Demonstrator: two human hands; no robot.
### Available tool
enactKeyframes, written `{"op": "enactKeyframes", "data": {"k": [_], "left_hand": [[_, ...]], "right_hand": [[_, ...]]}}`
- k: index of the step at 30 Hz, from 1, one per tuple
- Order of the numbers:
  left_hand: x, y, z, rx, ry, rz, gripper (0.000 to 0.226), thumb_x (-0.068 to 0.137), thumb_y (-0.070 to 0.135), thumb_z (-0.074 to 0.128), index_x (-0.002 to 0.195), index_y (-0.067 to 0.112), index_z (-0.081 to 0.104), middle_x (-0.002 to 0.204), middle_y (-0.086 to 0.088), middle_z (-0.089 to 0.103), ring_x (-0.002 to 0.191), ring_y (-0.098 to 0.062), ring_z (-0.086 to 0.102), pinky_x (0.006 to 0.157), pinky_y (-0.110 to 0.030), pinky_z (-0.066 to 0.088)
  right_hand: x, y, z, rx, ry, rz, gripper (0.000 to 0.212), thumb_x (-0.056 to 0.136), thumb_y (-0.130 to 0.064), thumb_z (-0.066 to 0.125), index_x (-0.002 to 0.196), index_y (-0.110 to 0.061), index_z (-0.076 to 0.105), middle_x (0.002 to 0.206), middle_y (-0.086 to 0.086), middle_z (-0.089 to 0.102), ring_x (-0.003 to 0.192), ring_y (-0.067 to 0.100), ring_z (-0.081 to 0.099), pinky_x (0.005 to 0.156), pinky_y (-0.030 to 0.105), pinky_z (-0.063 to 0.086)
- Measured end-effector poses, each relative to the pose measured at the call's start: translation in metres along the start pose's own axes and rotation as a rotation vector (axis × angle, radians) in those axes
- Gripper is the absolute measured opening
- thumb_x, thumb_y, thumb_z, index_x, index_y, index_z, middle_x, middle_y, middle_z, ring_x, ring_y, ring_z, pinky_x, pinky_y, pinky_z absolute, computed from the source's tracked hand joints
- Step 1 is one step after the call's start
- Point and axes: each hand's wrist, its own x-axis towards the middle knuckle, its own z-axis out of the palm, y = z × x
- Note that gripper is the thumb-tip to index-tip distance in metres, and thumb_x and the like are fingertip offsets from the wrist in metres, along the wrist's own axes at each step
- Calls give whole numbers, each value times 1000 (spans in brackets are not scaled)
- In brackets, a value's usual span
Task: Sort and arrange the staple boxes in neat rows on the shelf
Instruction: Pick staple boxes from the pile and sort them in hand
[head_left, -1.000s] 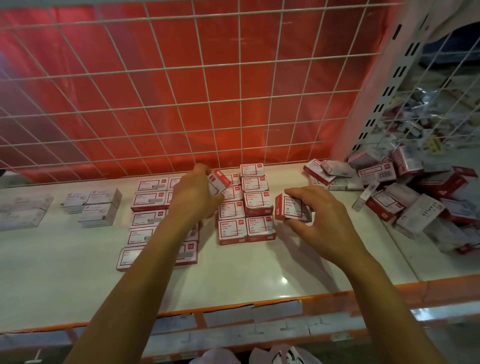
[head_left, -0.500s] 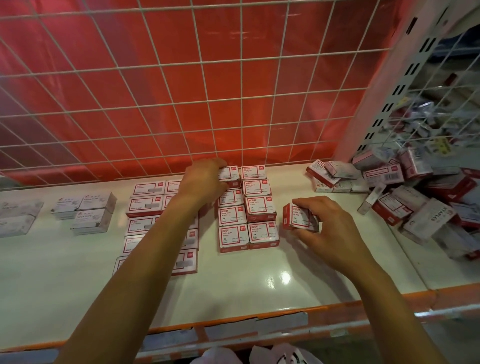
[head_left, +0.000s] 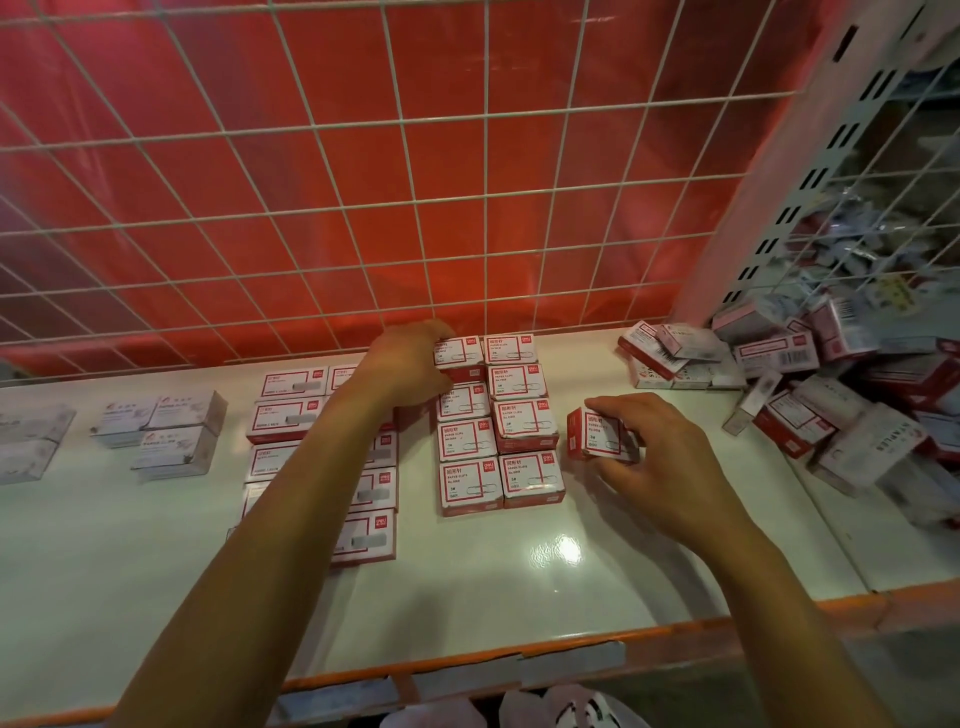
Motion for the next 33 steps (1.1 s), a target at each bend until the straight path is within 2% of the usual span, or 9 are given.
{"op": "enactKeyframes", "data": {"k": [14, 20, 24, 28, 33], "left_hand": [[-2, 2, 1, 16, 21, 7, 46, 82, 18, 72, 124, 21, 56, 124, 0, 62, 111, -21, 58, 91, -32, 45], [-3, 5, 2, 53, -26, 35, 43, 85, 15, 67, 126, 22, 55, 121, -1, 63, 110, -22, 59, 92, -34, 46], [-5, 5, 4, 41, -23, 28, 53, 84, 11, 65, 133, 22, 49, 126, -3, 61, 114, -24, 56, 94, -33, 44], [-13, 5, 9, 44, 24, -25, 72, 82, 13, 64, 145, 23, 31, 136, -11, 50, 124, -31, 48, 101, -40, 41], [-43, 26, 16, 1, 166, -4, 73, 87, 15, 60, 149, 26, 23, 149, -7, 32, 136, -28, 29, 110, -43, 30]], "right_hand": [[2, -3, 0, 16, -1, 14, 57, 79, -28, 74, 131, -22, 52, 132, -1, 54, 118, 15, 50, 97, 22, 34], [-1, -3, 1, 45, 15, 19, 60, 79, -27, 74, 133, -21, 49, 133, 0, 53, 119, 15, 50, 93, 19, 32], [-2, -5, -1, 77, 31, 11, 58, 80, -27, 74, 132, -20, 50, 130, -1, 55, 114, 11, 51, 90, 18, 35], [-4, -7, -4, 72, 50, -20, 56, 80, -27, 74, 131, -21, 53, 126, -3, 56, 103, 1, 45, 88, 16, 38], [-8, -4, -7, 83, 53, -69, 54, 80, -21, 74, 131, -23, 53, 127, -4, 54, 103, 1, 44, 88, 11, 34]]}}
